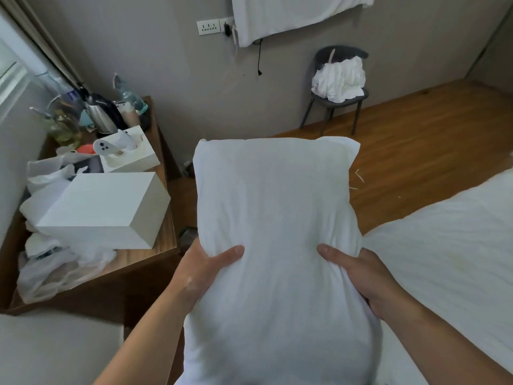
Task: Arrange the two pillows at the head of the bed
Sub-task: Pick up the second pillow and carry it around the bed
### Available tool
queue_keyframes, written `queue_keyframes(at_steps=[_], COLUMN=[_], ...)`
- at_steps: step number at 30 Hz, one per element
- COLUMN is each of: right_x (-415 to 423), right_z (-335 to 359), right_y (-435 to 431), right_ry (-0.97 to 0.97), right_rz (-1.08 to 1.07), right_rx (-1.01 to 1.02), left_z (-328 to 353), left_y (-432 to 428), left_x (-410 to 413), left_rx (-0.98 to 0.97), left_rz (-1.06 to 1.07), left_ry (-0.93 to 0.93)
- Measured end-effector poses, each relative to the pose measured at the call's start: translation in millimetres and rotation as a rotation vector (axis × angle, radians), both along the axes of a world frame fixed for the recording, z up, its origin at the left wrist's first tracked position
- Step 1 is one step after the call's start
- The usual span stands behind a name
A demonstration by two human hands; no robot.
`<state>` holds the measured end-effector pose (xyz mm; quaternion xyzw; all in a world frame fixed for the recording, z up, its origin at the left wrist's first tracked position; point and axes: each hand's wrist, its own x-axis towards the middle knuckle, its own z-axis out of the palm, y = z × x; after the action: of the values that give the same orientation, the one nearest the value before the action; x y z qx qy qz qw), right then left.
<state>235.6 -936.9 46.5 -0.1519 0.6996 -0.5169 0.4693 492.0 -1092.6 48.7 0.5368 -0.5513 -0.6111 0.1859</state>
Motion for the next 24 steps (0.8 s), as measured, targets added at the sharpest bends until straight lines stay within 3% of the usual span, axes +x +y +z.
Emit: queue_keyframes(at_steps=[13, 24], right_x=[-133.3, -255.1], right_z=[-11.0, -18.5], right_y=[-225.7, -338.9], right_ry=[-0.047, -0.064], right_rz=[-0.079, -0.279], right_rx=[-0.077, -0.058], left_z=[16.5, 18.7], left_y=[-228.4, -384.6], left_x=[-146.0, -305.9], left_rx=[-0.007, -0.012], left_rz=[-0.045, -0.243], left_ry=[-0.032, -0.082])
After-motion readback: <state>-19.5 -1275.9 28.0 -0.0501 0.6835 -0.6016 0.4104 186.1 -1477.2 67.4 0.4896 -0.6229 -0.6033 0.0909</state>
